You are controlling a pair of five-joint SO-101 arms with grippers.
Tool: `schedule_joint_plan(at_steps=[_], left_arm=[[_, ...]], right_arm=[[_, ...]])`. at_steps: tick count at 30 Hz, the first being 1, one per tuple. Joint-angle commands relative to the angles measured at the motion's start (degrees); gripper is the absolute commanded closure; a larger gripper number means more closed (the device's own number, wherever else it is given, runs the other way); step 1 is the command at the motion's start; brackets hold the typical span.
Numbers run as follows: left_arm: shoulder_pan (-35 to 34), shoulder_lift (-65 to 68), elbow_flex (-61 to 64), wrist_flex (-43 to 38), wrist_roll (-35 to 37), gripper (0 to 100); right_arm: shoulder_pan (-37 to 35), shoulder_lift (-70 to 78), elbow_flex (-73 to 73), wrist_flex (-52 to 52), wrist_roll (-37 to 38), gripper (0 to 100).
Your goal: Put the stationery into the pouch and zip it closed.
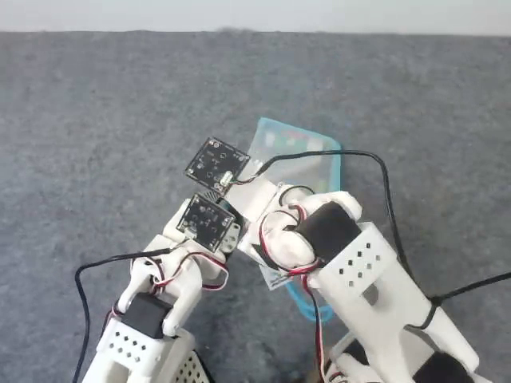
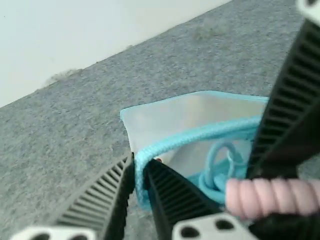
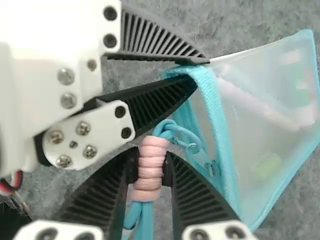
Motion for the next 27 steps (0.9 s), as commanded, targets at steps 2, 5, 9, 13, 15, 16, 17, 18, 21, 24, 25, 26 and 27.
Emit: schedule_joint_plan(at_steps=[2,5,9,13,15,16,17,18,21,24,25,26,27], left_arm=[[-0.62,0.88,-0.92,-0.70,1.41,99],[-3.34,0.79,-1.54,-0.79,2.37,99],[-8.09,0.97,-3.38,-0.53,3.96,99],[-8.18,0.97,-3.38,-0.53,4.13,99],[-8.26,0.97,-3.38,-0.53,4.13,99],[-8.44,0.97,-3.47,-0.53,4.13,99],[-8.62,0.97,-3.65,-0.35,4.22,99],[-8.62,0.97,-3.82,0.00,4.22,99],[-8.44,0.97,-4.18,0.26,4.22,99],[-8.44,0.97,-4.18,0.35,4.22,99],[-8.44,0.97,-4.18,0.35,4.22,99],[-8.44,0.97,-4.18,0.35,4.22,99],[-8.44,0.97,-4.18,0.35,4.22,99]], right_arm=[[-2.24,-0.84,-3.43,-1.89,-0.88,98.3],[-2.24,-0.84,-3.34,0.92,-0.88,87.5],[-2.33,-0.84,-3.34,4.44,-0.79,65.9],[-3.30,-0.92,-1.58,6.46,4.22,52.6],[-3.47,-1.36,-0.35,6.64,4.22,50.1],[-3.30,-2.33,0.35,6.55,3.96,50.0],[-2.68,-3.74,1.58,6.11,4.13,50.5],[-1.89,-5.67,3.08,4.97,4.13,51.0],[1.36,-13.14,11.08,-3.82,5.01,53.3],[6.64,-22.55,23.65,-16.22,12.22,57.0],[8.22,-25.54,28.04,-19.65,14.95,58.6],[9.45,-28.26,31.91,-22.64,17.05,60.2],[10.59,-30.81,35.69,-25.27,18.90,61.9]])
